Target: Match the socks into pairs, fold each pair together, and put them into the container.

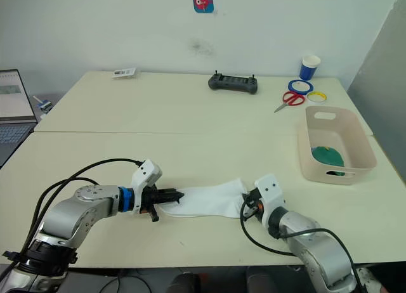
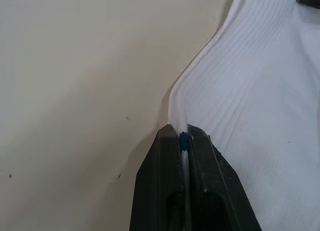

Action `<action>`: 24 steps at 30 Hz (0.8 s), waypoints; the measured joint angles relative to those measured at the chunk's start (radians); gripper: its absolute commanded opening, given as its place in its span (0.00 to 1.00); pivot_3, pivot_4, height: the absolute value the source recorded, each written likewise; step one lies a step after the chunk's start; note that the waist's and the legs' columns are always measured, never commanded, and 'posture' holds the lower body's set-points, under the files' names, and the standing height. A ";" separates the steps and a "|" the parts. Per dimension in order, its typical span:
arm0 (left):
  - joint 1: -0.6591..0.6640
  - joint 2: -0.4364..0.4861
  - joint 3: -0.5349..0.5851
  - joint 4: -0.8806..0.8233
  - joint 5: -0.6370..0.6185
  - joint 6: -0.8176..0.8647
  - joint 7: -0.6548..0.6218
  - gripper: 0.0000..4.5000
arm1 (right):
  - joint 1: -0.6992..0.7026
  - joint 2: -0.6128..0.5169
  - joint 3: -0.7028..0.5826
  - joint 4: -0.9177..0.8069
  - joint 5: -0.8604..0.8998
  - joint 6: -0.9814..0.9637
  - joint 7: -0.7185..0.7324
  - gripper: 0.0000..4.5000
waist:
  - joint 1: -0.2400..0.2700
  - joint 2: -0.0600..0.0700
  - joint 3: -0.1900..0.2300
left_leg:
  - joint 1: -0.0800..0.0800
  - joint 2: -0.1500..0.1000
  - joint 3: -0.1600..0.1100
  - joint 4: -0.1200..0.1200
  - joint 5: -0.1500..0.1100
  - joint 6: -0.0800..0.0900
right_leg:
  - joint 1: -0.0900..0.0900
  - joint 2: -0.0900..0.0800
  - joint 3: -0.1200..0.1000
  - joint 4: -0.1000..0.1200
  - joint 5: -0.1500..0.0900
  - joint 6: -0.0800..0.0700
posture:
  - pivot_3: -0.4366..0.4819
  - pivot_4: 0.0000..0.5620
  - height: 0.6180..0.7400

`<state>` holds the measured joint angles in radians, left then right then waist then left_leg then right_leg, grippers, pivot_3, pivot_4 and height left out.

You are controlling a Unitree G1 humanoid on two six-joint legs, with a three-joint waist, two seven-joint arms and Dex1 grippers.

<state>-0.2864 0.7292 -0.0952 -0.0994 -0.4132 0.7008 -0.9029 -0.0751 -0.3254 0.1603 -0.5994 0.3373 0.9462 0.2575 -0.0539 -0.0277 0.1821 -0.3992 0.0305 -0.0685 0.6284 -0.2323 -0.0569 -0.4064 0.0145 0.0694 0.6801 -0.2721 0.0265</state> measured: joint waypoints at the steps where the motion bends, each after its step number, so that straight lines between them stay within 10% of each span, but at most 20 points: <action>1: 0.000 -0.001 -0.002 0.010 0.005 -0.014 -0.002 0.11 | -0.006 -0.002 -0.004 0.004 0.000 0.009 -0.001 0.18 | 0.000 0.000 0.000 | 0.000 0.000 0.000 0.000 0.000 0.000 | 0.000 0.000 0.000 0.000 0.000 0.000 | 0.48 0.27 1.00; 9: -0.003 -0.002 0.024 0.053 0.044 -0.128 -0.006 0.63 | 0.038 -0.049 -0.032 -0.054 -0.008 0.005 0.000 0.78 | 0.000 0.000 0.000 | 0.000 0.000 0.000 0.000 0.000 0.000 | 0.000 0.000 0.000 0.000 0.000 0.000 | 0.48 0.27 1.00; 15: -0.068 0.038 0.091 0.054 0.027 -0.190 -0.083 0.54 | 0.046 -0.117 -0.017 -0.184 -0.039 -0.139 0.057 0.79 | 0.000 0.000 0.000 | 0.000 0.000 0.000 0.000 0.000 0.000 | 0.000 0.000 -0.001 0.000 0.000 0.000 | 0.48 0.27 1.00; 24: -0.068 0.010 -0.060 0.013 0.082 -0.278 -0.201 0.00 | -0.136 -0.029 0.147 0.110 -0.119 -0.261 0.110 0.18 | -0.004 0.000 0.000 | 0.000 0.000 0.001 0.000 0.000 0.000 | 0.000 0.000 0.001 0.000 0.000 0.000 | 0.48 0.27 1.00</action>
<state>-0.3543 0.7393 -0.1550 -0.0863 -0.3317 0.4224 -1.1034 -0.2115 -0.3541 0.3070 -0.4898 0.2179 0.6855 0.3679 -0.0581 -0.0279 0.1821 -0.3988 0.0304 -0.0671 0.6286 -0.2322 -0.0568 -0.4063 0.0148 0.0704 0.6804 -0.2718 0.0267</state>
